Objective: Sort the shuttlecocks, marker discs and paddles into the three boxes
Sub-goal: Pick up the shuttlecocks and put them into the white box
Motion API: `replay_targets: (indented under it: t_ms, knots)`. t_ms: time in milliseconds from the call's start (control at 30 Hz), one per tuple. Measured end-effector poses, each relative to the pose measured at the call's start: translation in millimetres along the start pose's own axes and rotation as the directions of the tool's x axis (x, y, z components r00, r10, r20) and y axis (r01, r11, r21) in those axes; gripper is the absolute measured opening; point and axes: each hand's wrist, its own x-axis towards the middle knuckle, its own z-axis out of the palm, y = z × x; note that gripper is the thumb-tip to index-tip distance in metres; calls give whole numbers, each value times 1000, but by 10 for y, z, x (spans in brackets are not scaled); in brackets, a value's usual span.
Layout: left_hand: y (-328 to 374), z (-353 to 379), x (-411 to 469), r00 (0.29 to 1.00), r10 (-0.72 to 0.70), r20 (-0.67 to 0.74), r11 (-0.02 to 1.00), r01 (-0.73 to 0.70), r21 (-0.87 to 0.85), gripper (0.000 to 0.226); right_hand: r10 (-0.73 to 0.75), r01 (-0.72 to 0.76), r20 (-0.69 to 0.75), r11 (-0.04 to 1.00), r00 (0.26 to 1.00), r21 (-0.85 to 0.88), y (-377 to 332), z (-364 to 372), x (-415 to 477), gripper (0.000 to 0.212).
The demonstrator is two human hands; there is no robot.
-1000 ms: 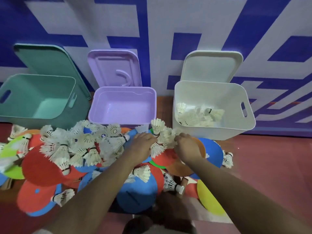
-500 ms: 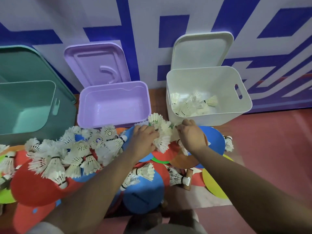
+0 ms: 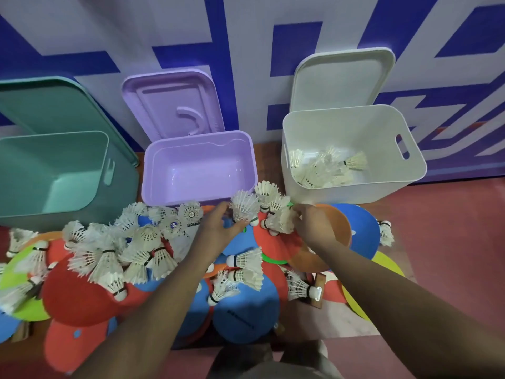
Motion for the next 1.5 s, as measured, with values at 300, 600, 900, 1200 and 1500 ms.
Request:
replay_targets:
  t_ms: [300, 600, 900, 1200, 1500]
  knots:
    - [-30, 18, -46, 999, -29, 34, 999, 29, 23, 21, -119, 154, -237, 979, 964, 136, -189, -496, -221, 11]
    - [3, -51, -50, 999, -5, 48, 996, 0, 94, 29, -236, 288, -184, 890, 954, 354, -717, -808, -404, 11]
    - [15, -197, -194, 993, 53, 102, 999, -53, -2, 21, -269, 258, -55, 820, 962, 510, -986, -543, -513, 17]
    - [-79, -156, -150, 983, 91, 162, 996, -91, -3, 25, -293, 256, 27, 875, 956, 411, -938, -508, -452, 23]
    - [-110, -140, -91, 990, -7, 144, 986, 31, -166, 22, 180, -183, 32, 975, 983, 129, -447, -309, -283, 48]
